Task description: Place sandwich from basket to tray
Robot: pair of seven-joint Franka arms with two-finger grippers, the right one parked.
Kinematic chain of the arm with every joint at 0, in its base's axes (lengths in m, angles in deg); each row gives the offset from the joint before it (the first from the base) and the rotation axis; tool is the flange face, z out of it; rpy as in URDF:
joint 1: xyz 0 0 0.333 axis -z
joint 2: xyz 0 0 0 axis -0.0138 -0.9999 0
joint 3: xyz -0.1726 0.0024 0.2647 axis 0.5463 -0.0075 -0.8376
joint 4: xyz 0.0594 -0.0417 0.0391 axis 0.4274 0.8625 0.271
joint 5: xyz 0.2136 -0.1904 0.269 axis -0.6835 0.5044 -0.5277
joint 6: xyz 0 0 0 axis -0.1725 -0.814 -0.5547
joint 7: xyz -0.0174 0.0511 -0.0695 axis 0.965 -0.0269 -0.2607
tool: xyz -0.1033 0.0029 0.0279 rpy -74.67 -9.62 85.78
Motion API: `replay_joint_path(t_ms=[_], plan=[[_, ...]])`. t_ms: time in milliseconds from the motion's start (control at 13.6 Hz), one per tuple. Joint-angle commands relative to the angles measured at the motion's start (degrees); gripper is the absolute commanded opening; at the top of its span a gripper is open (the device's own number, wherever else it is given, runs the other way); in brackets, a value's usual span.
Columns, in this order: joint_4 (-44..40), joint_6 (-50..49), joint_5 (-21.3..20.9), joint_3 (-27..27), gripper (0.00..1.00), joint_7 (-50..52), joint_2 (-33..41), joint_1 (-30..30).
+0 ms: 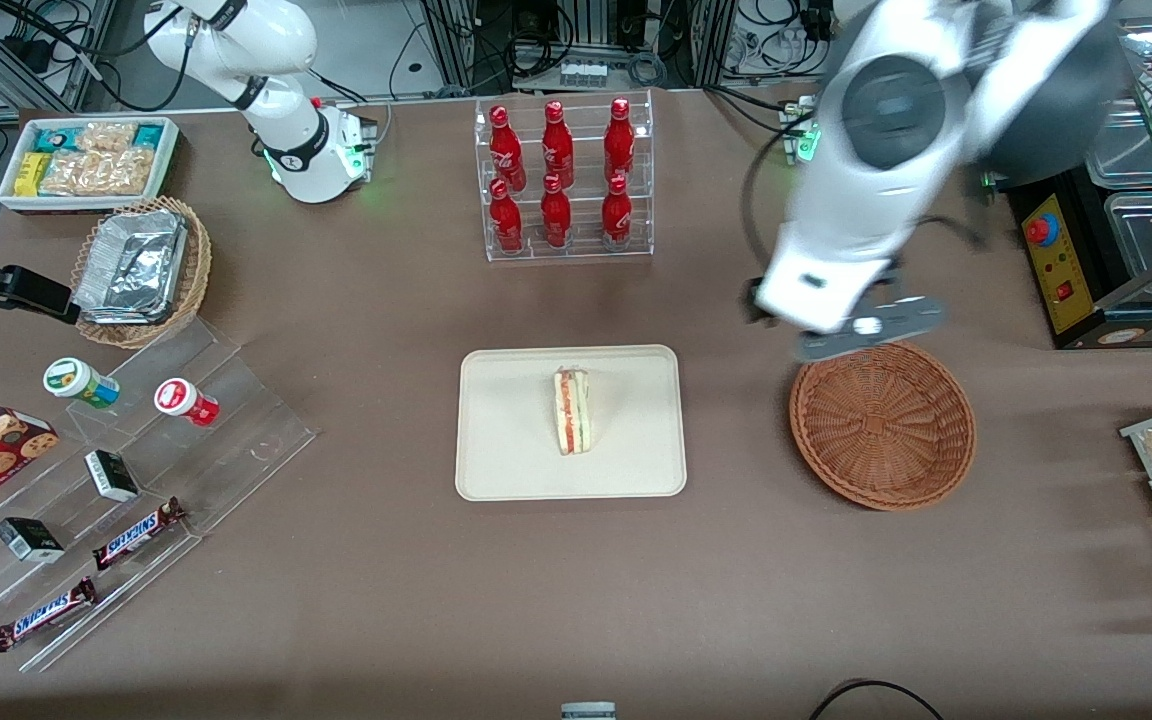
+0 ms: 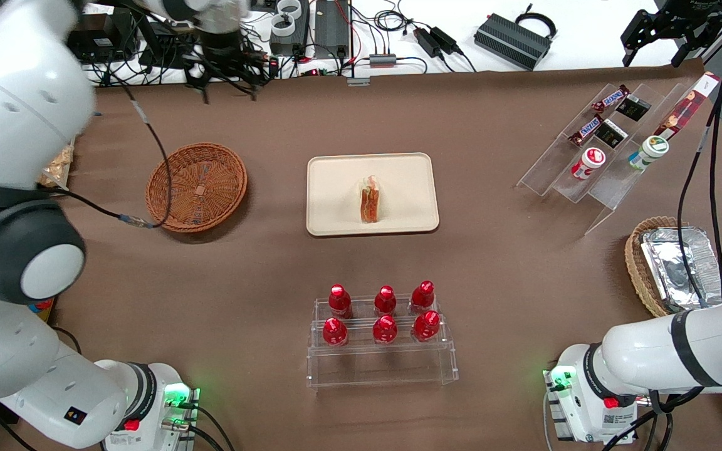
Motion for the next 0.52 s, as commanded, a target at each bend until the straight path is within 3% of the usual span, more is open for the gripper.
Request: replay_joint_path(t_ms=[0, 442], plan=[[5.9, -0.3, 0.7, 0.7, 0.99, -9.0, 6.8, -6.0], [6.6, -6.2, 0.7, 0.7, 0.99, -30.8, 11.8, -19.2]])
